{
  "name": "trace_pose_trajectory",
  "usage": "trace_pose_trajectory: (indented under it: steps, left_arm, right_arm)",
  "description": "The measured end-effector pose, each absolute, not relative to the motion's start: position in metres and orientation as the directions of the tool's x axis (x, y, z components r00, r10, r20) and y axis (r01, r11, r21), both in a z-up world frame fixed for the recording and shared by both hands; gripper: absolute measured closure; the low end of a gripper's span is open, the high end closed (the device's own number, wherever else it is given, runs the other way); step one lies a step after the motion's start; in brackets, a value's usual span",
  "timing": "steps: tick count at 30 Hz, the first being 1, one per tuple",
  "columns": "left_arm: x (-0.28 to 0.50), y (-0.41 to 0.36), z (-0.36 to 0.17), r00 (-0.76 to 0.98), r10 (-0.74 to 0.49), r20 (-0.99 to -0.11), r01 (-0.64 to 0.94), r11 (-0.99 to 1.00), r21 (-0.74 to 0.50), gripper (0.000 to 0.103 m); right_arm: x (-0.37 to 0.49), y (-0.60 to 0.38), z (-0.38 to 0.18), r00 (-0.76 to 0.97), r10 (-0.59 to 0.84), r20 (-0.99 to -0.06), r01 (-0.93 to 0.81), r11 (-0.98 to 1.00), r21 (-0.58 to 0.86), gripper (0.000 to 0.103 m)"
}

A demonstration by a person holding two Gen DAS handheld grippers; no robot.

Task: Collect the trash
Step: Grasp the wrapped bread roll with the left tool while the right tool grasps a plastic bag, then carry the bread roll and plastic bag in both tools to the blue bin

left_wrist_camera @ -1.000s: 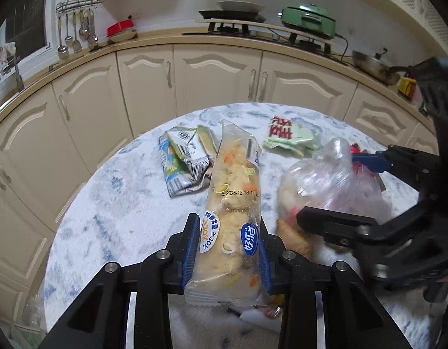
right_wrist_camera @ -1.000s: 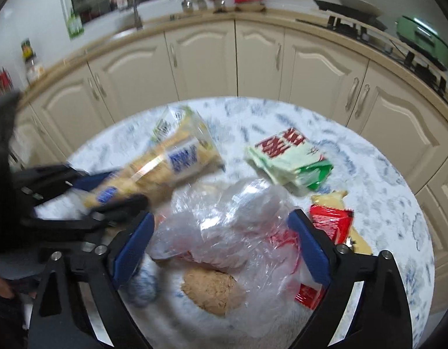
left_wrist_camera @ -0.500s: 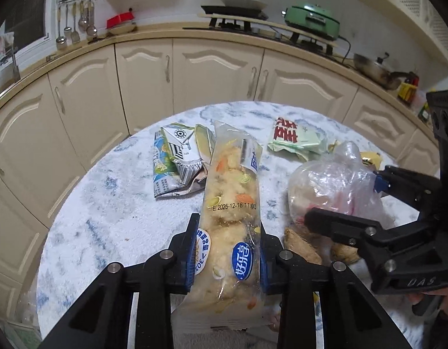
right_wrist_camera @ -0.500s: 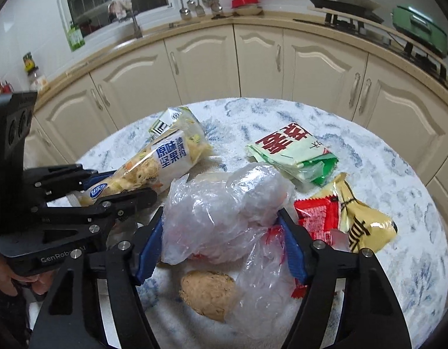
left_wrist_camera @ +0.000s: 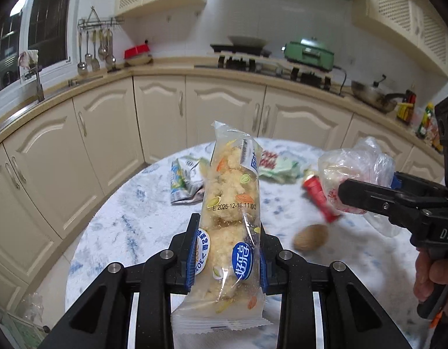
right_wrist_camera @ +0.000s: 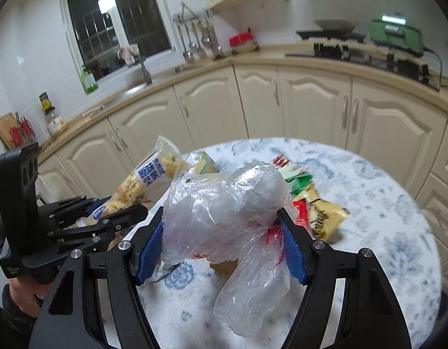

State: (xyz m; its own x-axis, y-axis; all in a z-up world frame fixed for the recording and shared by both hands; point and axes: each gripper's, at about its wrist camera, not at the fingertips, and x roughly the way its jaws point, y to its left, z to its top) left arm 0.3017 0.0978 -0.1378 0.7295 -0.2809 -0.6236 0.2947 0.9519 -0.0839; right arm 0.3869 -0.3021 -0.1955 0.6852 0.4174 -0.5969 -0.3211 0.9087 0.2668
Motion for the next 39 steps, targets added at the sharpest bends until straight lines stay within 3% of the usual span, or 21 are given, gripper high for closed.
trace_pose_trajectory:
  steps: [7,23,39]
  left_arm:
    - [0.248,0.072,-0.116,0.755,-0.327,-0.568,0.330,0.938,-0.102,0.074]
    - [0.171,-0.025,-0.081,0.735,-0.466,-0.493,0.484,0.869,-0.102,0.074]
    - [0.183,-0.172,-0.095,0.552,-0.647,-0.527,0.676,0.716,-0.171,0.074]
  right_arm:
    - [0.339,-0.338,-0.164,0.749,0.389,-0.536,-0.286,0.920,0.268,0.031]
    - [0.245,-0.450,-0.141,0.844,0.216,-0.490,-0.095,0.961,0.260,0.031]
    - [0.156,-0.579,-0.155,0.852,-0.030,-0.522,0.189,0.949,0.254,0.031]
